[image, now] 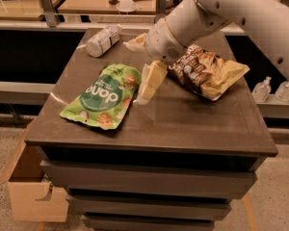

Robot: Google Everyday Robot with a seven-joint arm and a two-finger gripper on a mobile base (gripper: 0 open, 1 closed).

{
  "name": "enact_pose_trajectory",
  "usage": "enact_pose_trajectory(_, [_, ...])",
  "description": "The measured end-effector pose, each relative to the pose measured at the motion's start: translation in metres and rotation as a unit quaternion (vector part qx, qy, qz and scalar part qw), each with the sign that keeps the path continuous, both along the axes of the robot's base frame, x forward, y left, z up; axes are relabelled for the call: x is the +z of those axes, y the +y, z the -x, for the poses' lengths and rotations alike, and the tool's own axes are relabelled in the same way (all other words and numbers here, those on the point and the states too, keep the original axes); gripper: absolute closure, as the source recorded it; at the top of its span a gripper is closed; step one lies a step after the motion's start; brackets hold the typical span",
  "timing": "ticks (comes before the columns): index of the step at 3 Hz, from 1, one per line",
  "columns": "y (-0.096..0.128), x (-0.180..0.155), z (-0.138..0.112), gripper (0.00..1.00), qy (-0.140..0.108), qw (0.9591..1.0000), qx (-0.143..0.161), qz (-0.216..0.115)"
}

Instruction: Pick green rice chip bag

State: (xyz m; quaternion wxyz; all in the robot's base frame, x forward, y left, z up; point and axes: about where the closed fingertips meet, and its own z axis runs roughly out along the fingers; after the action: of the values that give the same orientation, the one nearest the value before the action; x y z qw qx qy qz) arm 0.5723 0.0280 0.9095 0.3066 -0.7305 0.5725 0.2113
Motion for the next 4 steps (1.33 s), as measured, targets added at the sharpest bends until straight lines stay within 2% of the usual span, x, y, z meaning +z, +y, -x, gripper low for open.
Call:
enact_pose_trajectory(1, [0.011, -0.018, -0.016, 0.0, 0.006, 0.9999, -0.006, -0.01])
enact_pose_trajectory(2, [0.02, -0.04, -0.038, 0.03, 0.028, 0.9995, -0.006, -0.014])
enact_pose_trajectory(3, [0.027, -0.052, -0.045, 0.34, 0.044, 0.9989, 0.005, -0.012])
enact_pose_trajectory(4, [0.032, -0.055, -0.044, 0.57, 0.051, 0.9985, 0.02, -0.004])
